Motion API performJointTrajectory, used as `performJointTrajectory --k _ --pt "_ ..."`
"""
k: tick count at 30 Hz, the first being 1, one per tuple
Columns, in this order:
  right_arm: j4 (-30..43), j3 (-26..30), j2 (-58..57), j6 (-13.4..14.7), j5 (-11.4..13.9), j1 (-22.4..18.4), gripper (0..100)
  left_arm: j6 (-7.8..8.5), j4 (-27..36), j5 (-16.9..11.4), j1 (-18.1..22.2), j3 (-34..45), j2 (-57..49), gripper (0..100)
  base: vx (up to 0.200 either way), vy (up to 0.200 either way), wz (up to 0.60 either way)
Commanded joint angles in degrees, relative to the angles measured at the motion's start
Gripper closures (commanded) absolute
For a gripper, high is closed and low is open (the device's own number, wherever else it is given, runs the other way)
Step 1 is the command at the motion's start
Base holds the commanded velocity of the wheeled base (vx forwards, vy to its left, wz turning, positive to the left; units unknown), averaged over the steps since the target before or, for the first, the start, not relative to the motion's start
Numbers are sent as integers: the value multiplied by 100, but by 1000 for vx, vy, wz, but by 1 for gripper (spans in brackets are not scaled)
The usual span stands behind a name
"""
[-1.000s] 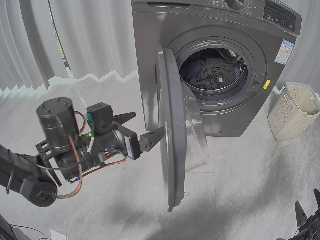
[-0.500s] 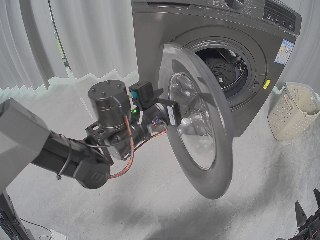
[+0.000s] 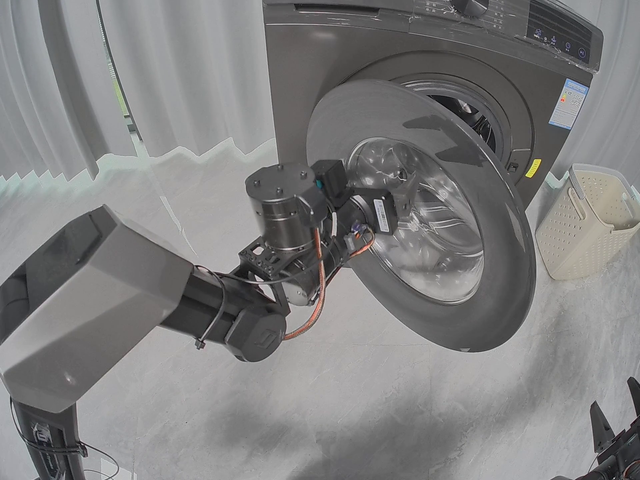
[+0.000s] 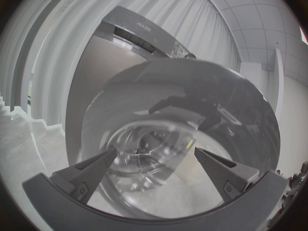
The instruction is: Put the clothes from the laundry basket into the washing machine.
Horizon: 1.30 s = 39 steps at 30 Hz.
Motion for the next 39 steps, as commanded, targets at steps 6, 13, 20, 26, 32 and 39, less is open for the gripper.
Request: performJointTrajectory --k 6,13,20,26,32,39 --pt "1 84 -84 5 -9 0 0 131 -109 37 -178 3654 -2650 0 0 0 0" --pt "1 84 -66 -74 26 -26 0 816 128 72 -169 6027 -5155 0 0 0 0" --pt "-236 -110 -93 -4 96 -9 0 966 805 11 727 7451 -7124 0 0 0 0" --pt "-157 -962 496 40 712 9 0 887 2097 -51 2002 7547 -8442 0 0 0 0" --pt "-746 -1208 2579 -74 1898 35 0 860 3811 -191 2837 7547 -10349 0 0 0 0" --pt "-1449 -1630 4319 -549 2452 466 0 904 5709 -640 3391 7547 -11957 0 0 0 0"
